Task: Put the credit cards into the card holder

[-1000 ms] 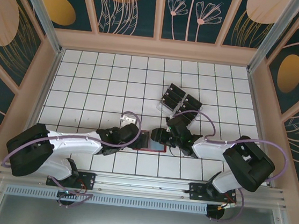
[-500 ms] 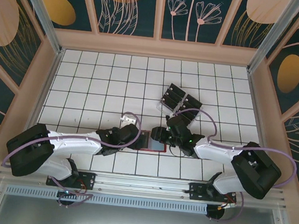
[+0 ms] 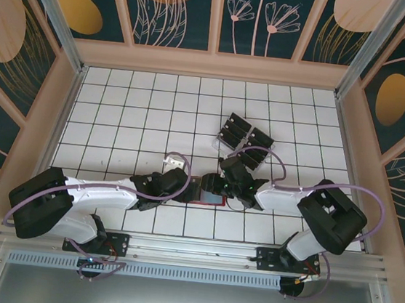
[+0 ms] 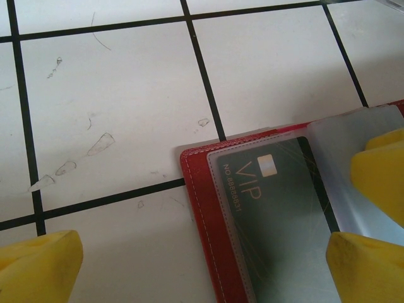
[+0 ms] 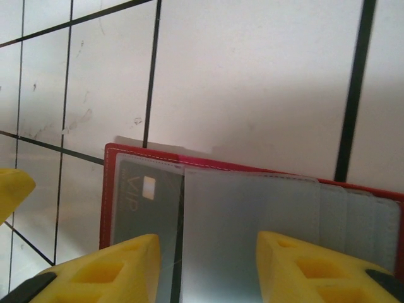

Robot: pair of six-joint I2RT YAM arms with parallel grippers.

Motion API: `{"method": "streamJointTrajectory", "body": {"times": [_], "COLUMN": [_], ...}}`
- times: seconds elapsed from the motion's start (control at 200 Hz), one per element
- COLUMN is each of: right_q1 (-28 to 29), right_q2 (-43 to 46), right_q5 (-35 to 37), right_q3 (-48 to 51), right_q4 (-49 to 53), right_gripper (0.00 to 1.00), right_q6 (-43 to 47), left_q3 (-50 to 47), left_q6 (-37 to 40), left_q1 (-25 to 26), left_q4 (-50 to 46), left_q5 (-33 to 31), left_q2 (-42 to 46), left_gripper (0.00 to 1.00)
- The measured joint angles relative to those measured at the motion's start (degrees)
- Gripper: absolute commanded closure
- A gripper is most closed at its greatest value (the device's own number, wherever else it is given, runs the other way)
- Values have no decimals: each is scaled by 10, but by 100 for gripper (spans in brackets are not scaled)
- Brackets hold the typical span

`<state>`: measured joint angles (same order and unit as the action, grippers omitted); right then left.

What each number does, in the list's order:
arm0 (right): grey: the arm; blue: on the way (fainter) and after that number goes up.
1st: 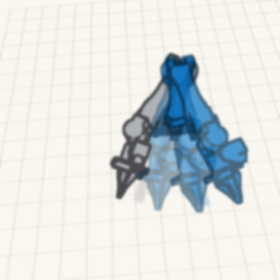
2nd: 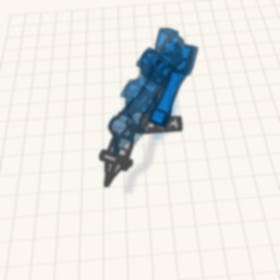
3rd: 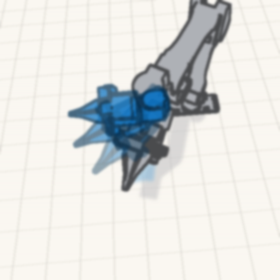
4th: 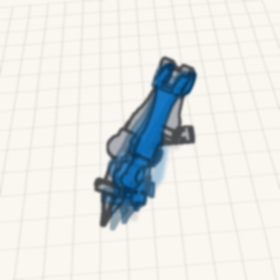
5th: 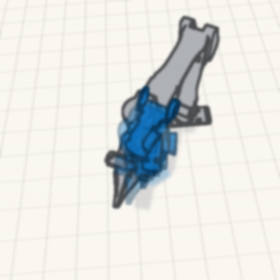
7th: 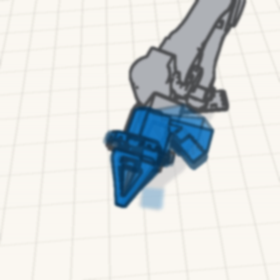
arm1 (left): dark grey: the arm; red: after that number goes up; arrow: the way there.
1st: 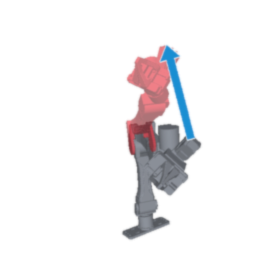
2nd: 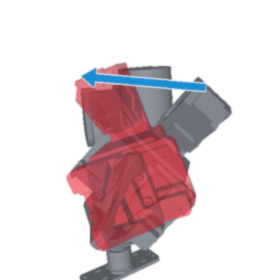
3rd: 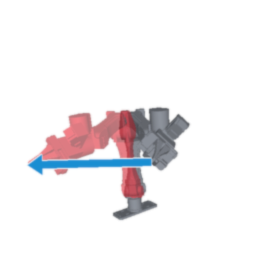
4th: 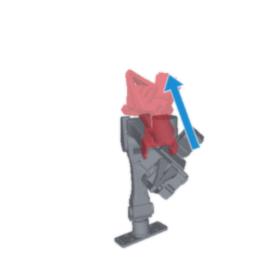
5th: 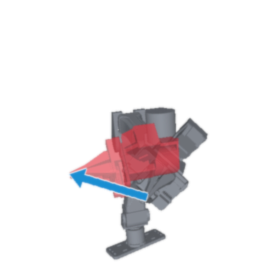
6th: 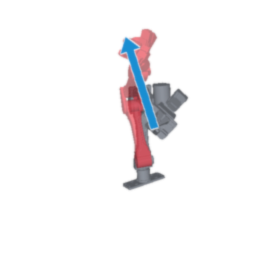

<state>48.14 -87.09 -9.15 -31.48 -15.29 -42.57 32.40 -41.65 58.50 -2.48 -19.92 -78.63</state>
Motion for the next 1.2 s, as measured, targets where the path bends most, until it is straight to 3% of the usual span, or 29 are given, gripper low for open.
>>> {"method": "streamJointTrajectory", "body": {"times": [0.791, 1.201], "right_q1": [4, 5], "right_q2": [-15, -41], "right_q5": [-15, -33], "right_q3": [31, 31], "right_q4": [-108, -155], "right_gripper": [55, 56], "right_q6": [-134, -150], "left_q3": [-49, -43], "left_q6": [18, 25], "left_q1": [5, 12], "left_q4": [64, 70], "left_q5": [47, 47], "left_q2": [36, 15], "left_gripper": [1, 2]}}
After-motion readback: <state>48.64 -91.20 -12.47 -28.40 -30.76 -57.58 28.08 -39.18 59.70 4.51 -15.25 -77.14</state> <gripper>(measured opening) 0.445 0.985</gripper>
